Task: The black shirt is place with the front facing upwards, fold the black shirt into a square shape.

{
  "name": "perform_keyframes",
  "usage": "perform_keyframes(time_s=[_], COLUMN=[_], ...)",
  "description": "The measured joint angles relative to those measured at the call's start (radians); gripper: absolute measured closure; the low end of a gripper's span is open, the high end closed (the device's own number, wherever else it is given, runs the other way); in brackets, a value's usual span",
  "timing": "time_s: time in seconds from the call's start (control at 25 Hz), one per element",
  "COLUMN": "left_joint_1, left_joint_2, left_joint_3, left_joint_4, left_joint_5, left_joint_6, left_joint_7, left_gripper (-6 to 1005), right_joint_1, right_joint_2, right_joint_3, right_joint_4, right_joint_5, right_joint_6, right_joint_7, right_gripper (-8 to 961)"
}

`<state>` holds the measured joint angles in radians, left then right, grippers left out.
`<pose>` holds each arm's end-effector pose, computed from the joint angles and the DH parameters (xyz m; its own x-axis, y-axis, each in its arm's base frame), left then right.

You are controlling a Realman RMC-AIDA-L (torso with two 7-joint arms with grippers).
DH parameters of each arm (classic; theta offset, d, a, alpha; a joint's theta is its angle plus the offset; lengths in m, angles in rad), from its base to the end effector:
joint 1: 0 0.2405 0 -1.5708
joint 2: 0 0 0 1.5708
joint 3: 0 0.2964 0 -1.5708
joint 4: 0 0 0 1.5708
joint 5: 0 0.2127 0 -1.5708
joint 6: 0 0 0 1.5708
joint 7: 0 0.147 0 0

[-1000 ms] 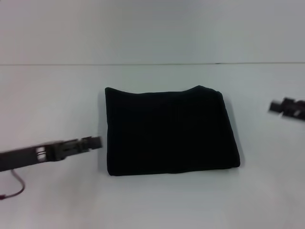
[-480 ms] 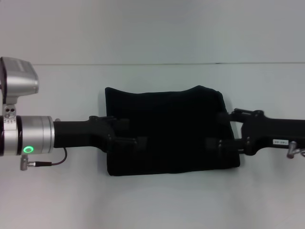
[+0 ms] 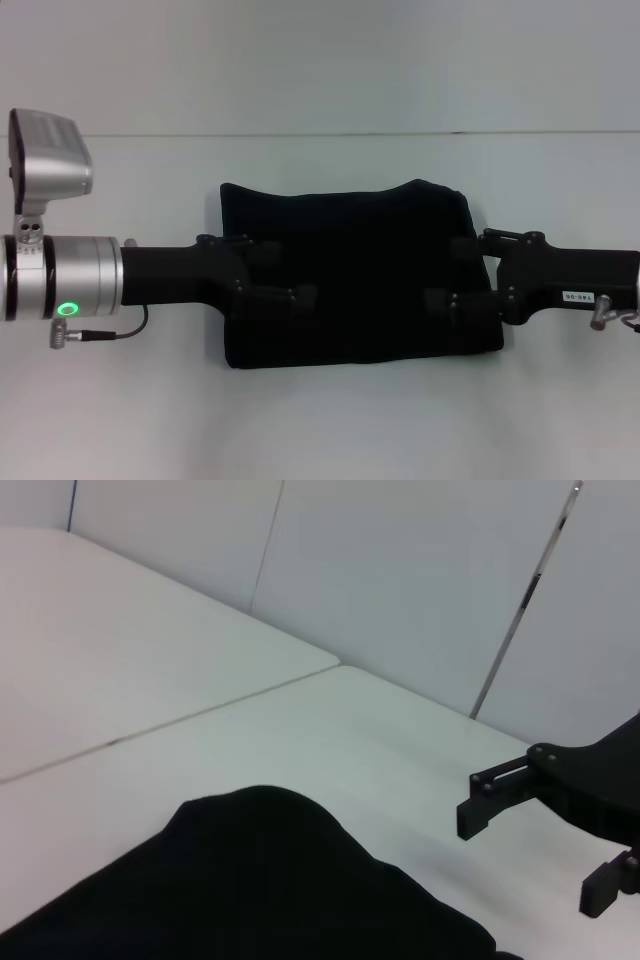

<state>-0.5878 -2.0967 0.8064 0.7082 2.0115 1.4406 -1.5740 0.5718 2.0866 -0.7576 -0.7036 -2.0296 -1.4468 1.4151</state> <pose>-0.2673 0.3776 -0.0373 0.7904 0.4255 0.4406 0.5227 -0.8435 -0.1232 0.2804 0.3753 -0.0281 0.8495 -0.3114 -0.4258 -0.4280 -0.8787 -0.2113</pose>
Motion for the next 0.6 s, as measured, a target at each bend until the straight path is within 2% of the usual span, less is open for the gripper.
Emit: perform_keyframes(time_s=[0.2, 0.6], left_joint_1=[-0.001, -0.002], left_joint_2=[-0.01, -0.013], left_joint_3=[0.002, 0.002], left_joint_4=[0.003, 0.01], left_joint_5=[-0.001, -0.002], left_joint_6=[-0.01, -0.025], left_joint_7=[0.001, -0.006], left_gripper=[63, 63], right_joint_1=[0.014, 0.02], right_joint_2=[0.001, 0.001], right_joint_3=[-0.004, -0.005], right_joint_4=[0.012, 0.015], right_joint_5=[-0.003, -0.003], right_joint_6=[0.01, 0.015], right_joint_7=[-0.003, -0.003], right_gripper=[13, 13])
